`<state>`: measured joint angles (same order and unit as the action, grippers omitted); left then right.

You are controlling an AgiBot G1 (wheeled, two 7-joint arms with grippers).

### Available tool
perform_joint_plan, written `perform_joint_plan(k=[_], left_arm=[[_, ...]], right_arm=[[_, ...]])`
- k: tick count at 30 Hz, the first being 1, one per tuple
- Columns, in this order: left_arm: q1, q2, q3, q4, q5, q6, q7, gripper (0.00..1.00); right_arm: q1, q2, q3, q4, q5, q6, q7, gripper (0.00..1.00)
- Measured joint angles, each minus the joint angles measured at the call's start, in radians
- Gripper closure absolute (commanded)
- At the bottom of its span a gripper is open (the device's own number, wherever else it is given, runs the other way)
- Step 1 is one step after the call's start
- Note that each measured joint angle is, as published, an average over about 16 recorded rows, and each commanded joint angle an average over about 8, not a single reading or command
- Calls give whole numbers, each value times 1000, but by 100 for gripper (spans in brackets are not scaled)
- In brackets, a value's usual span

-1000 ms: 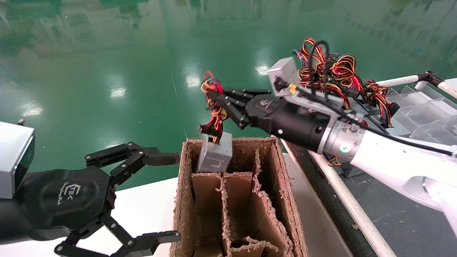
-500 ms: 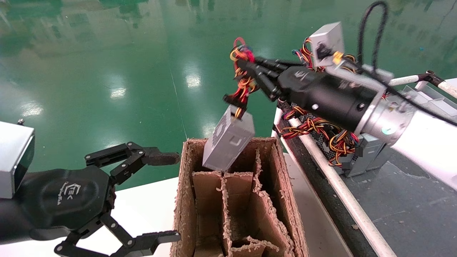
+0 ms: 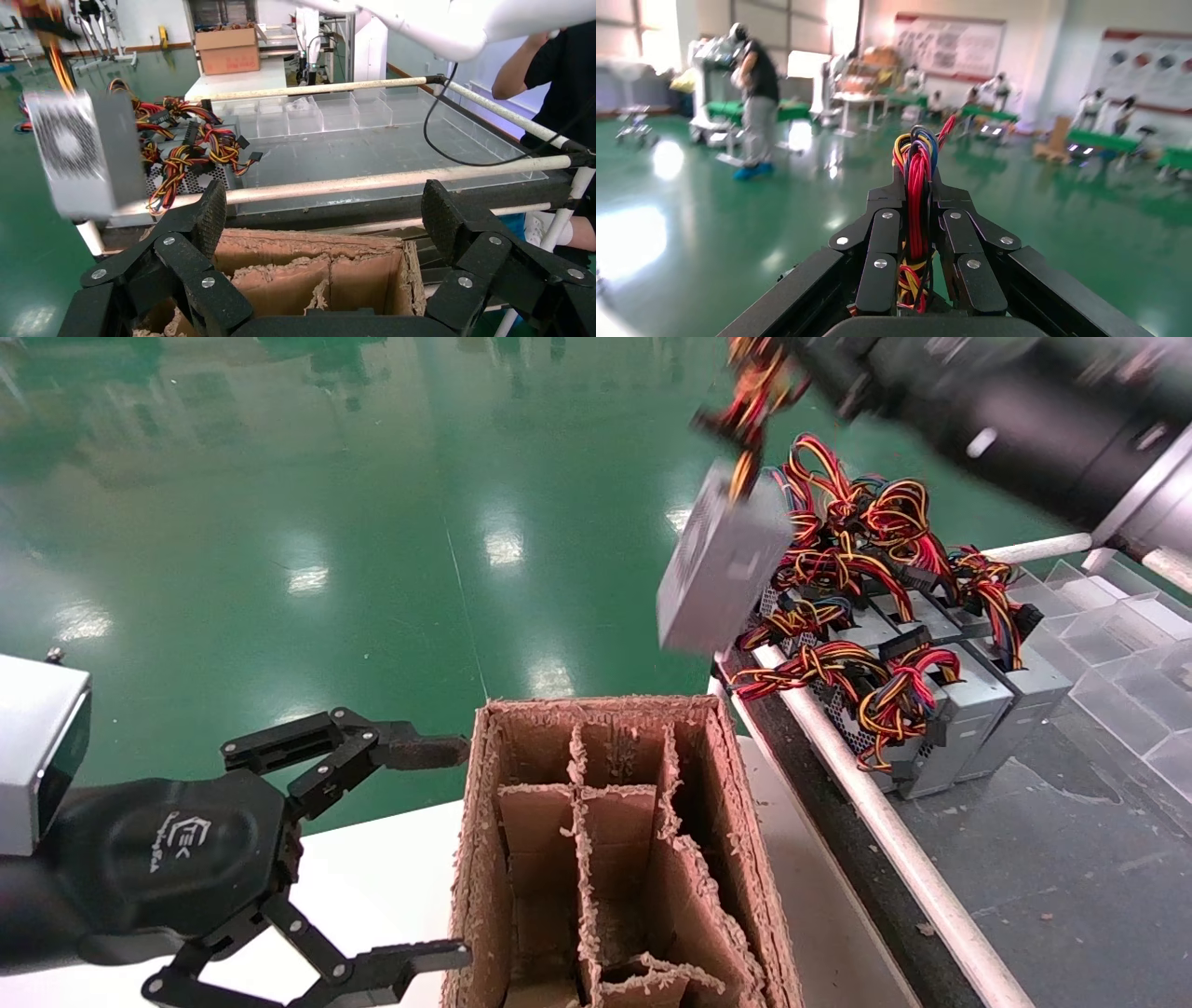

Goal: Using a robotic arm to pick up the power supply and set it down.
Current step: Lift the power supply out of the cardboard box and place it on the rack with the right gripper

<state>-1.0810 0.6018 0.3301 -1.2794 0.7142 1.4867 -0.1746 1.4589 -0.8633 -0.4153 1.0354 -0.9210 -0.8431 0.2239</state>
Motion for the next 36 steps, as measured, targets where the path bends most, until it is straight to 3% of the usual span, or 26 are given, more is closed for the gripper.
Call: perform_joint_plan(k=[9, 17, 25, 36], left_arm=[[0, 0, 0, 0, 0, 0, 0, 0], [0, 0, 1, 0, -1, 0, 0, 0], [0, 0, 1, 0, -1, 0, 1, 0], [0, -1, 2, 0, -1, -1, 1, 0]], right_arm=[[87, 108, 53, -72, 25, -47, 10, 100], [78, 248, 84, -101, 30, -62, 43, 100], [-24, 406, 118, -104, 53, -49, 85, 100], [-256, 589, 190, -107, 160, -51, 83, 100]])
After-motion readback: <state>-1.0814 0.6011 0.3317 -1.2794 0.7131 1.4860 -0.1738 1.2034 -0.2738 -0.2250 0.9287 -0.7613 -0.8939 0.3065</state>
